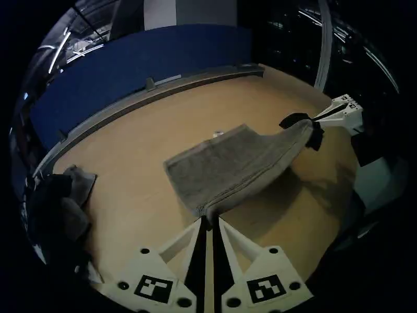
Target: Fold towel
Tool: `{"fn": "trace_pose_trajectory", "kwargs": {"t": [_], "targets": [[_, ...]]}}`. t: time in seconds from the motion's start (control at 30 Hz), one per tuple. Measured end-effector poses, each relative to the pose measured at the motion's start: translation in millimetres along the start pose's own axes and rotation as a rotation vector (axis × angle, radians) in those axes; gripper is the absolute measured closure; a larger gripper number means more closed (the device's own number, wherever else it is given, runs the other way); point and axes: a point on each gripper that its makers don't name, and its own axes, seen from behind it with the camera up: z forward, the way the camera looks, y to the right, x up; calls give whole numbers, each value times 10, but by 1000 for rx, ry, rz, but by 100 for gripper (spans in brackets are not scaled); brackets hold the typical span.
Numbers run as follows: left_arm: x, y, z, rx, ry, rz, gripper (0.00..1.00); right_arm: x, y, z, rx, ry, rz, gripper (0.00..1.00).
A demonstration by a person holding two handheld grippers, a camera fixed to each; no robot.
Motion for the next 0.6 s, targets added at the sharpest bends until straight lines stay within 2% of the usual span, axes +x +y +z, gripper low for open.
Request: {"fn": "trace_pose_trajectory", "kwargs": {"t": [0.37,0.6], "targets": [[63,23,-153,-2,10,-36,93,125,-10,-157,5,5,5,100],[54,41,-149,-5,1,-44,93,104,12,-164,2,-7,3,100]]}}
